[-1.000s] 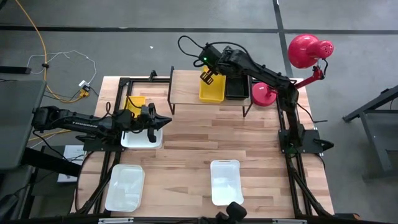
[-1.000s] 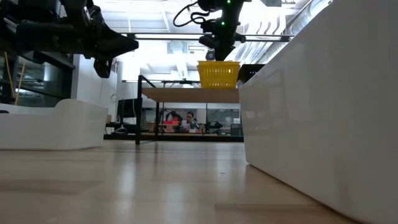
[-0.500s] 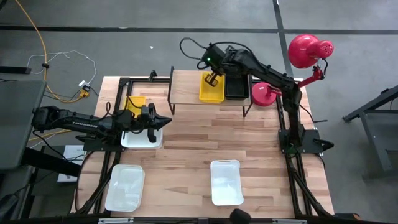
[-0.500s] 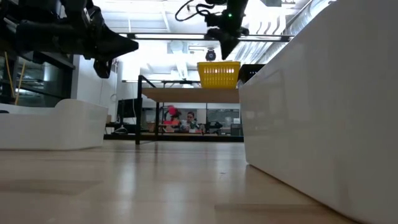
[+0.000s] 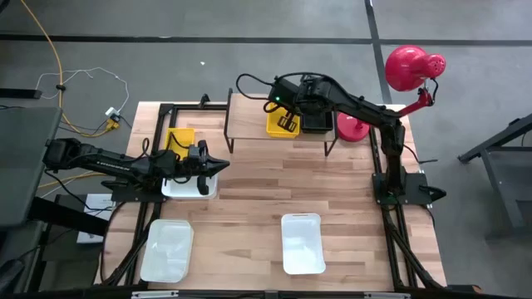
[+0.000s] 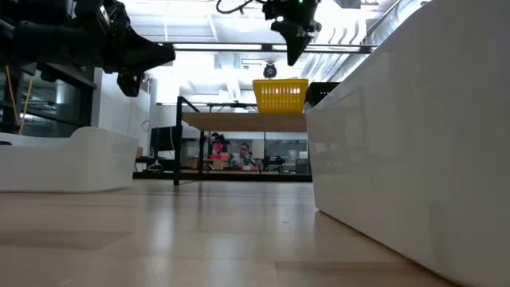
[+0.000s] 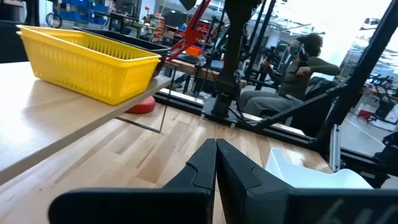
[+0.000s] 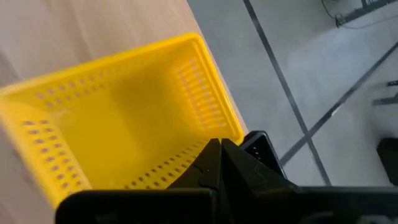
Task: Stack baskets on shelf by color
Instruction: Stack the yellow bin on the other yellow bin on the shelf
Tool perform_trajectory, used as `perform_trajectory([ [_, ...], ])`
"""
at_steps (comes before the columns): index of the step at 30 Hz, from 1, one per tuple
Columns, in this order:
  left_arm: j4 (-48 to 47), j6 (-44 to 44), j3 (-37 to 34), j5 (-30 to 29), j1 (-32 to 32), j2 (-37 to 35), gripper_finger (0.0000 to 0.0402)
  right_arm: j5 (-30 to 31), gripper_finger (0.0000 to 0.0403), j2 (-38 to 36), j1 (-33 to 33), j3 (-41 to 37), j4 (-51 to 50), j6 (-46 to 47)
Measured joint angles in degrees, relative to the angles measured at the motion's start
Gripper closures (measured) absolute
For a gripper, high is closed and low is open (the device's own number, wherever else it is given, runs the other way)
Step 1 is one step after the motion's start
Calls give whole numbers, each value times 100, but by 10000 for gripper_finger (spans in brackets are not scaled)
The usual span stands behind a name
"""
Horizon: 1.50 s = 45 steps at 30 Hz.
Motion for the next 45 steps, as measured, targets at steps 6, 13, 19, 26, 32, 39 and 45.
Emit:
perform_trajectory([
  [6, 17, 0, 0, -12, -199, 0, 401, 4, 403, -105, 358, 2, -502, 192],
  [13, -4, 0, 0, -460, -558, -4, 401, 85, 403, -1754, 675, -2764, 690, 506],
  [19, 192, 316, 0, -1027, -779, -4, 401, -810, 403, -4849, 1180, -7114, 4604, 640],
  [26, 232, 404, 1, -1075, -778, -7, 402, -1609, 403, -6309, 1876, -9536, 8332, 143],
  [32, 190, 404, 0, -1088, -777, -4, 401, -1668, 403, -6420, 2087, -10520, 10474, -276],
  [39, 190, 450, 0, -1102, -777, -4, 402, -1672, 403, -6417, 2083, -10649, 11687, -250],
  [45, 190, 450, 2, -1102, -777, -4, 402, -2116, 403, -6262, 2093, -10650, 11394, -201],
])
